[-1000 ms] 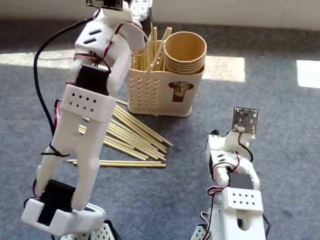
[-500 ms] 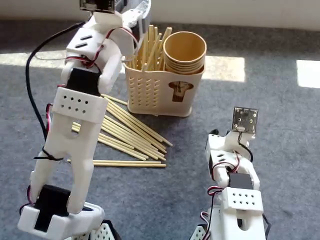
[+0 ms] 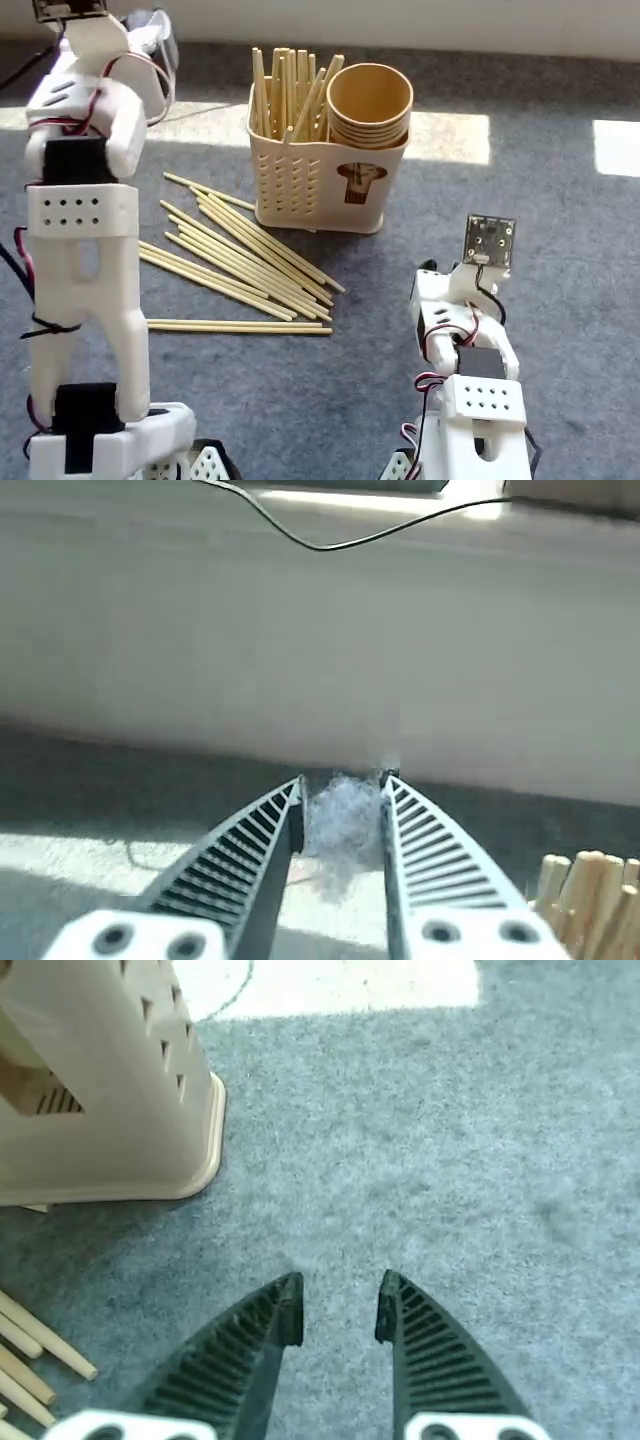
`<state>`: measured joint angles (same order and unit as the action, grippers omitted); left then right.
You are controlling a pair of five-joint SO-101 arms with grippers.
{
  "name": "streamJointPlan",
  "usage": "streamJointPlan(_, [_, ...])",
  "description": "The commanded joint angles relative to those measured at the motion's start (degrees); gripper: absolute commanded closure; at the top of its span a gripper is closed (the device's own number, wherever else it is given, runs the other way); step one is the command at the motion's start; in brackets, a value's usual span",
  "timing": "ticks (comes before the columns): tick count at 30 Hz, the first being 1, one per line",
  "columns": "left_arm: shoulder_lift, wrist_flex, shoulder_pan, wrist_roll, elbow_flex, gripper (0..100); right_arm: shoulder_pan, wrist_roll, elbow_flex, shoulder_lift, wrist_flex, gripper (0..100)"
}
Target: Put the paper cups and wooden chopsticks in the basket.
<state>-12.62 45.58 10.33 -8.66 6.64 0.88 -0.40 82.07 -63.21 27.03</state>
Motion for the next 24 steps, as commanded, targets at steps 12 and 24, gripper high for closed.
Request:
streamJointPlan(12, [20.8, 9.6, 4.1, 6.5, -0.2, 87, 0.5, 0.0, -0.2, -0.9, -1.5, 86.5])
streamJointPlan(24, [29.4, 13.6, 1.0, 5.5, -0.2, 87, 0.5, 0.0, -0.2, -0.8, -1.5, 86.5])
